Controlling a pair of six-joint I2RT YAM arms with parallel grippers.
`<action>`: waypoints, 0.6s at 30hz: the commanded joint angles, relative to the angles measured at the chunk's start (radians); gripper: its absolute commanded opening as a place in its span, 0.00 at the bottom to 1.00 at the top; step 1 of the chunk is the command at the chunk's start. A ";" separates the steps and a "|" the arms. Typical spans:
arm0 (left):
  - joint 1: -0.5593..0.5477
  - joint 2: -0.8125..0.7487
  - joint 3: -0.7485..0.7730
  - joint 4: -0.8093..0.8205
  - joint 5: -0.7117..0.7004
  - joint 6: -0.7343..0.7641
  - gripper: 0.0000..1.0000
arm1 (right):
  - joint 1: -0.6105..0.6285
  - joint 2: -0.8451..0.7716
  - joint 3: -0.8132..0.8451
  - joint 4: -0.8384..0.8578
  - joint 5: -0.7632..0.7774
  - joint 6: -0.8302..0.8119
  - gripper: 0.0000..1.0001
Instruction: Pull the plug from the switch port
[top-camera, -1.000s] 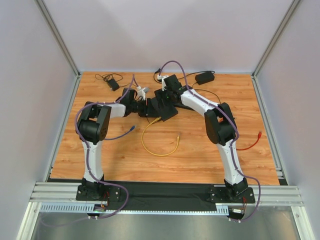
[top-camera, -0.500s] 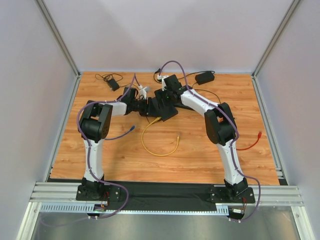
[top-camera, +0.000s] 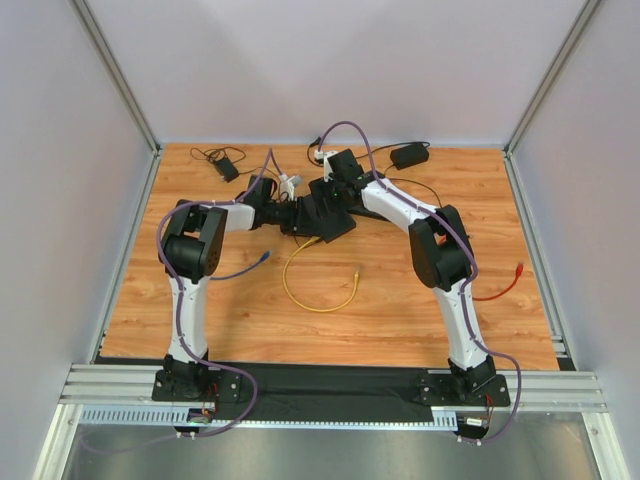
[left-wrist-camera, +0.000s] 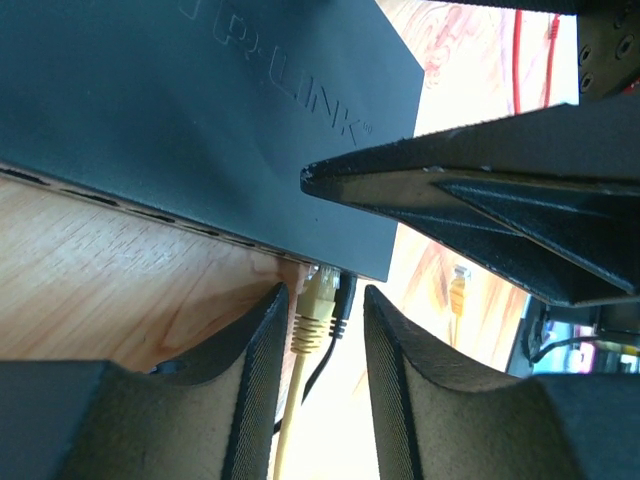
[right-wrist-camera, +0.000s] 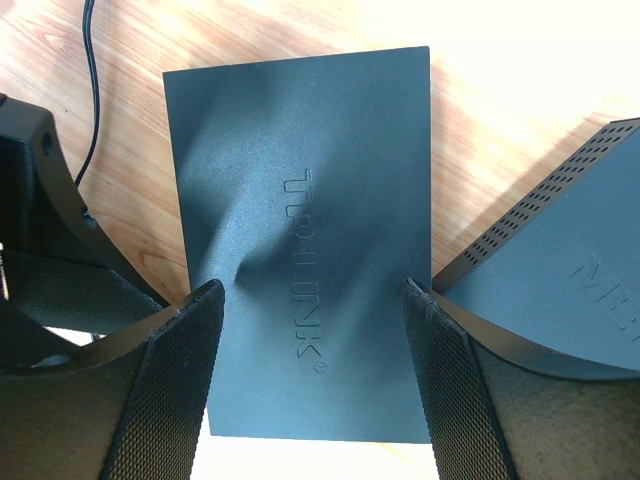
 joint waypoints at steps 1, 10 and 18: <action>-0.002 0.032 0.033 0.006 0.017 -0.014 0.44 | -0.001 0.007 -0.011 -0.027 -0.021 0.004 0.73; -0.002 0.054 0.045 0.000 0.000 -0.048 0.37 | -0.001 0.006 -0.011 -0.030 -0.007 0.004 0.73; -0.002 0.072 0.065 -0.047 -0.023 -0.045 0.25 | 0.001 0.023 0.002 -0.034 -0.004 0.007 0.73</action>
